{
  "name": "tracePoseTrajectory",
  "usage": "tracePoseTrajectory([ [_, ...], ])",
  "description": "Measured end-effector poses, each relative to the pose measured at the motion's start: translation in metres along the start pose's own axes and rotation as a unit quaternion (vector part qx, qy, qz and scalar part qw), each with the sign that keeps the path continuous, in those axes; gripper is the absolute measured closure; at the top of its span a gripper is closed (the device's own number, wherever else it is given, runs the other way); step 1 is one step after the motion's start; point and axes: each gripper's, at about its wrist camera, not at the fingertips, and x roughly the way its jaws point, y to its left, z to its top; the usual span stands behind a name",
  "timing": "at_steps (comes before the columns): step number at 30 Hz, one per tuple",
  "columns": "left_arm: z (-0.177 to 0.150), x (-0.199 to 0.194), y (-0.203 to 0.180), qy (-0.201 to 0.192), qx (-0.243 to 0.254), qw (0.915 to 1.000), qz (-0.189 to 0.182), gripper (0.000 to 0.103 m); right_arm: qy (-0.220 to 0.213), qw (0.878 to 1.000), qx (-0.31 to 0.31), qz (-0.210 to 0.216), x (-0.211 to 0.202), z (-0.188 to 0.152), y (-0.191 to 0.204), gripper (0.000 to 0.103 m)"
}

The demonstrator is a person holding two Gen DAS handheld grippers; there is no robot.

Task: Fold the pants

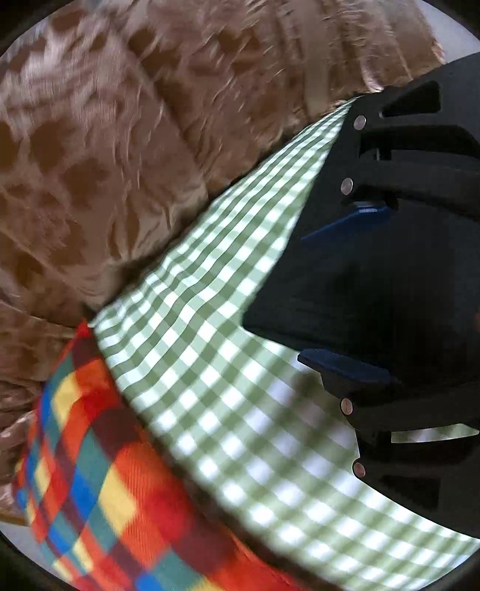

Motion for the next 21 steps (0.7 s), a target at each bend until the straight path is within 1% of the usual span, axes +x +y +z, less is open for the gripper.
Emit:
tracePoseTrajectory([
  [1,0.008,0.010,0.000,0.002,-0.009,0.9999,0.012,0.044,0.002,1.000,-0.001,-0.001,0.001,0.001,0.000,0.008],
  [2,0.017,0.023,-0.004,0.002,-0.004,0.9997,0.023,0.044,0.002,1.000,0.001,0.000,0.001,0.001,0.000,0.006],
  [5,0.028,0.049,-0.009,0.016,-0.004,0.9986,0.051,0.044,0.003,1.000,0.008,0.005,0.002,0.003,-0.001,0.006],
  [6,0.030,0.059,-0.010,0.023,-0.001,0.9973,0.070,0.046,0.003,1.000,0.008,0.006,0.002,0.003,-0.002,0.006],
  [7,0.030,0.068,-0.014,0.032,0.011,0.9955,0.089,0.071,0.003,1.000,0.010,0.008,0.002,0.003,-0.003,0.006],
  [8,0.027,0.073,-0.020,0.031,0.034,0.9936,0.103,0.083,0.004,1.000,0.009,0.009,0.002,0.003,-0.003,0.006],
  [9,0.022,0.070,-0.030,0.013,0.064,0.9924,0.104,0.092,0.005,1.000,0.008,0.009,0.002,0.003,-0.003,0.006],
  [11,0.010,0.052,-0.047,-0.027,0.101,0.9912,0.082,0.094,0.008,1.000,0.007,0.007,0.003,0.004,-0.003,0.006],
  [13,-0.007,0.017,-0.065,-0.070,0.136,0.9875,0.036,0.094,0.010,1.000,0.002,0.005,0.003,0.004,-0.002,0.006],
  [14,-0.016,-0.001,-0.071,-0.092,0.151,0.9841,0.011,0.094,0.010,1.000,0.001,0.004,0.003,0.004,-0.001,0.006],
  [15,-0.030,-0.025,-0.078,-0.118,0.171,0.9779,-0.024,0.094,0.011,1.000,-0.001,0.003,0.003,0.004,-0.001,0.006],
  [16,-0.046,-0.049,-0.084,-0.144,0.195,0.9685,-0.057,0.094,0.012,1.000,-0.001,0.002,0.003,0.005,0.000,0.006],
  [17,-0.069,-0.076,-0.087,-0.166,0.222,0.9566,-0.090,0.094,0.012,1.000,0.000,0.002,0.002,0.006,0.000,0.006],
  [19,-0.102,-0.106,-0.085,-0.173,0.248,0.9431,-0.138,0.094,0.009,1.000,0.002,0.004,-0.002,0.010,0.001,0.007],
  [20,-0.121,-0.120,-0.082,-0.173,0.264,0.9355,-0.158,0.094,0.006,1.000,0.000,0.004,-0.004,0.014,0.004,0.007],
  [21,-0.132,-0.129,-0.080,-0.171,0.273,0.9306,-0.173,0.094,0.002,1.000,-0.006,0.011,-0.008,0.019,0.008,0.008],
])
